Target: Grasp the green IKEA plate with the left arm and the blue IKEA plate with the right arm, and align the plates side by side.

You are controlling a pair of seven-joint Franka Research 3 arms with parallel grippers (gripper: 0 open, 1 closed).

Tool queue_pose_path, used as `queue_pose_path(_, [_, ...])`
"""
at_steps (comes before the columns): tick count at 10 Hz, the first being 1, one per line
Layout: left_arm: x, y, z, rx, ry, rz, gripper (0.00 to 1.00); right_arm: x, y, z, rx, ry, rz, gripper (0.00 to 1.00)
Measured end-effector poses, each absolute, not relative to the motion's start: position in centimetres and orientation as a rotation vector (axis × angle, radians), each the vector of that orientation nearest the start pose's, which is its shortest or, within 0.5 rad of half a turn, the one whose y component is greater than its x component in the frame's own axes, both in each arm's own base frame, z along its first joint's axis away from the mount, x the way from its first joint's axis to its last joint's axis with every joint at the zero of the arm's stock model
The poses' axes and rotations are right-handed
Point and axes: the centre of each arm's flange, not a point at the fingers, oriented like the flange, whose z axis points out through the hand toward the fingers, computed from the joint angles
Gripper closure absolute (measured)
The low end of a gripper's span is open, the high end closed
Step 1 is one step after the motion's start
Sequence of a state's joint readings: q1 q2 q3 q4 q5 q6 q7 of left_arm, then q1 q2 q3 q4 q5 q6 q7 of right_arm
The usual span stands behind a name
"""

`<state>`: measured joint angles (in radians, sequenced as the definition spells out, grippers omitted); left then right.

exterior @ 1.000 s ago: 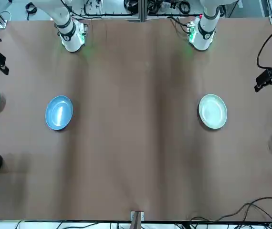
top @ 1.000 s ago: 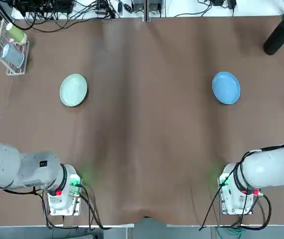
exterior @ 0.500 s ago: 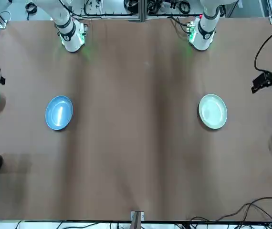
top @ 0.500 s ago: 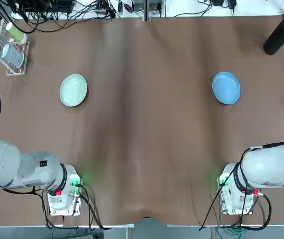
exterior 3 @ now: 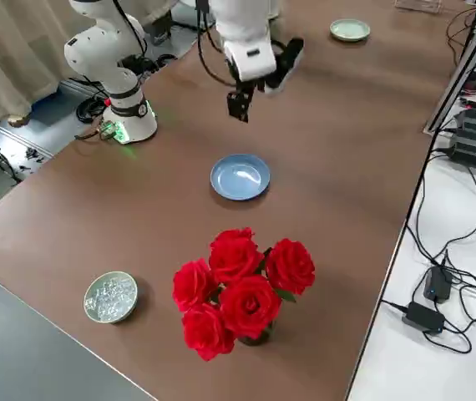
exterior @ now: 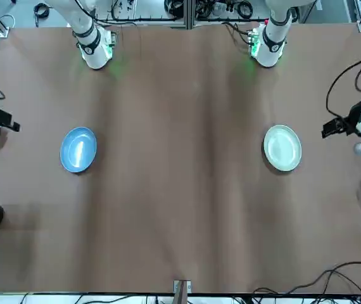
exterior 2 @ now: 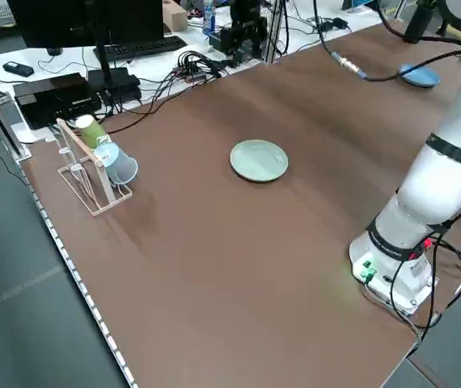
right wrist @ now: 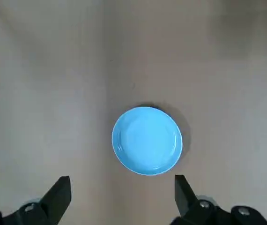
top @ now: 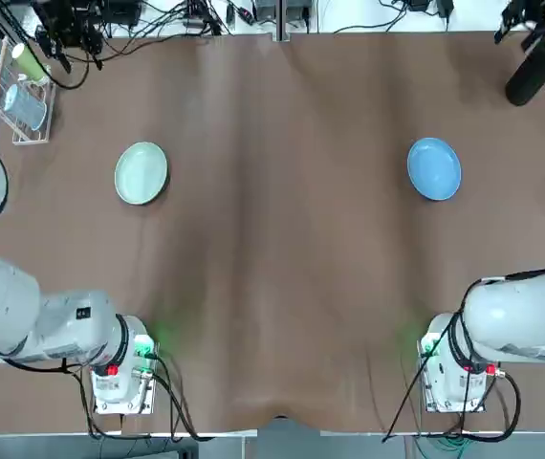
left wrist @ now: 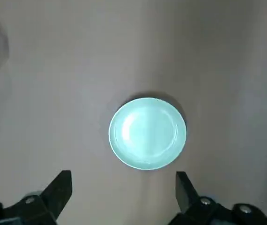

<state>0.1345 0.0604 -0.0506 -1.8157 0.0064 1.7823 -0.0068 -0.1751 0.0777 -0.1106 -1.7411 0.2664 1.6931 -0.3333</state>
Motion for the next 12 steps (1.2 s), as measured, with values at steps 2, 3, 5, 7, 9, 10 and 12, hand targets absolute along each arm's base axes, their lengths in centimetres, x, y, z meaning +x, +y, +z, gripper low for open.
queue_pose_path(2, [56.1, 5.2, 46.2, -3.135, -0.149, 0.185, 0.02, 54.1, -16.4, 46.0, -2.78, 0.047, 0.059, 0.03])
queue_pose_path(3, [55.7, 5.6, 44.4, -3.134, -0.161, 0.192, 0.02, 53.0, -17.8, 43.8, -2.742, 0.088, 0.057, 0.03])
queue_pose_path(5, [54.5, 7.1, 40.9, -3.134, -0.208, 0.182, 0.0, 51.0, -19.6, 39.4, -2.71, 0.099, 0.027, 0.05])
queue_pose_path(7, [53.4, 8.7, 38.6, -3.132, -0.258, 0.171, 0.0, 49.6, -21.0, 34.7, -2.705, 0.099, 0.041, 0.1])
queue_pose_path(9, [52.3, 9.5, 36.0, -3.13, -0.284, 0.12, 0.0, 50.1, -21.1, 30.7, -2.74, 0.105, 0.03, 0.21])
queue_pose_path(10, [51.5, 9.9, 34.4, -3.129, -0.3, 0.105, 0.0, 50.4, -20.2, 29.1, -2.774, 0.1, 0.005, 0.21])
queue_pose_path(12, [49.5, 11.9, 31.3, -3.128, -0.335, 0.082, 0.0, 50.5, -18.5, 26.7, -2.803, 0.079, 0.007, 0.26])
